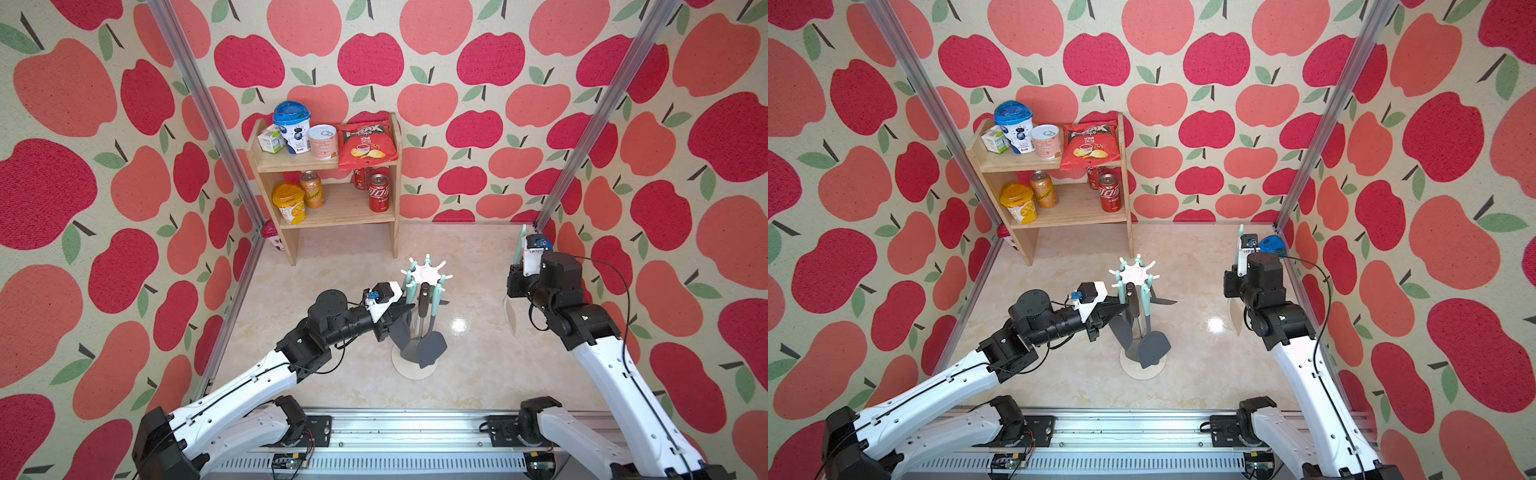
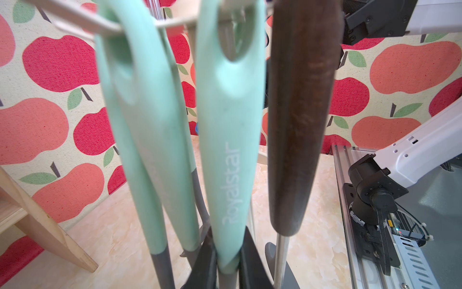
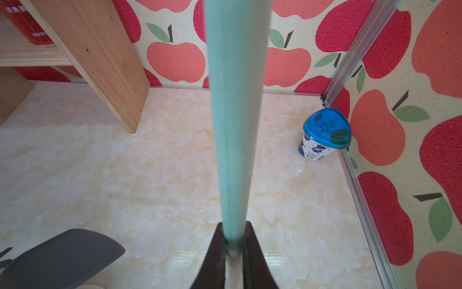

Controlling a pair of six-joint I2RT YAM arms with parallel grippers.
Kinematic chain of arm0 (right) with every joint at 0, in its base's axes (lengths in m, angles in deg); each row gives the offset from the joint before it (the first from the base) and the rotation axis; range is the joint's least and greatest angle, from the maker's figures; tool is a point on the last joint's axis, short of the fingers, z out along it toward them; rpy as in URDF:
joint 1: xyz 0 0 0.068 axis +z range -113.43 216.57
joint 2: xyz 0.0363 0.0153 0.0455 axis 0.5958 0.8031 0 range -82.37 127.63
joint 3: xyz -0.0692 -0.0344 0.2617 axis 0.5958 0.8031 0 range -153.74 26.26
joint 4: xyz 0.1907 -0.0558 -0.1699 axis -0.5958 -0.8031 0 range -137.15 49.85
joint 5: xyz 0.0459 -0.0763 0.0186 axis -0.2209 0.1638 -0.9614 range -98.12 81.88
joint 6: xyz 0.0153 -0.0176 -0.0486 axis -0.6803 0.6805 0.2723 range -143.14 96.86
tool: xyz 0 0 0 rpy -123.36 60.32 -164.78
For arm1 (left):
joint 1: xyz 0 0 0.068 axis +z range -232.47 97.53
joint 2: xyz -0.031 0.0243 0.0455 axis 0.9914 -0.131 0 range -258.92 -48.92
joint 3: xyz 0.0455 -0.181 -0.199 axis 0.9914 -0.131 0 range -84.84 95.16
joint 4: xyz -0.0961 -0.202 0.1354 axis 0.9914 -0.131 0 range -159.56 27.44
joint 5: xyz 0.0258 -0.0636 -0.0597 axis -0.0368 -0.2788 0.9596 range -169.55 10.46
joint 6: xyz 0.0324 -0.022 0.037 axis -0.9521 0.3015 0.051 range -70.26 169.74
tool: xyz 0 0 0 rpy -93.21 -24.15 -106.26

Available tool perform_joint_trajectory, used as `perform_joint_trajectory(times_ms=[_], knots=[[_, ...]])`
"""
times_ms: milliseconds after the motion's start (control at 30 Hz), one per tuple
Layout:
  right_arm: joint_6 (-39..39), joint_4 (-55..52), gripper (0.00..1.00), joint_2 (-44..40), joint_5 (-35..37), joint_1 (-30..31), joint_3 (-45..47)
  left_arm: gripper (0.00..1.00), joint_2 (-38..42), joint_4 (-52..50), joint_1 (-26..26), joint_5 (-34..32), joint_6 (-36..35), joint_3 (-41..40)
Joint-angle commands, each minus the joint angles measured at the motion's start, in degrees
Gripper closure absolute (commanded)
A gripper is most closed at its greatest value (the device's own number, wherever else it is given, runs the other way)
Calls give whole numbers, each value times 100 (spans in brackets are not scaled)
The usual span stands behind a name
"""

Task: Take the spatula off the kitchen utensil rack
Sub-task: Place the spatula at the center of the board.

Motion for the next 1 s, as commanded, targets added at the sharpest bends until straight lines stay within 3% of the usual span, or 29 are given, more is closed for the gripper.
perform_joint_trajectory(times_ms=[0,233,467,967], knots=[[-52,-384,100,163,-116,-195,-376,100,-210,-552,48,-317,-25,-117],[76,-839,100,716,-23,-658,-759,100,-235,-490,53,-322,-30,-148],[22,-1016,100,1296,-191,-698,-1149,100,-244,-491,52,-369,-18,-148],[463,-1473,100,2766,1134,-751,-2155,100,-279,-504,53,-513,90,-139]])
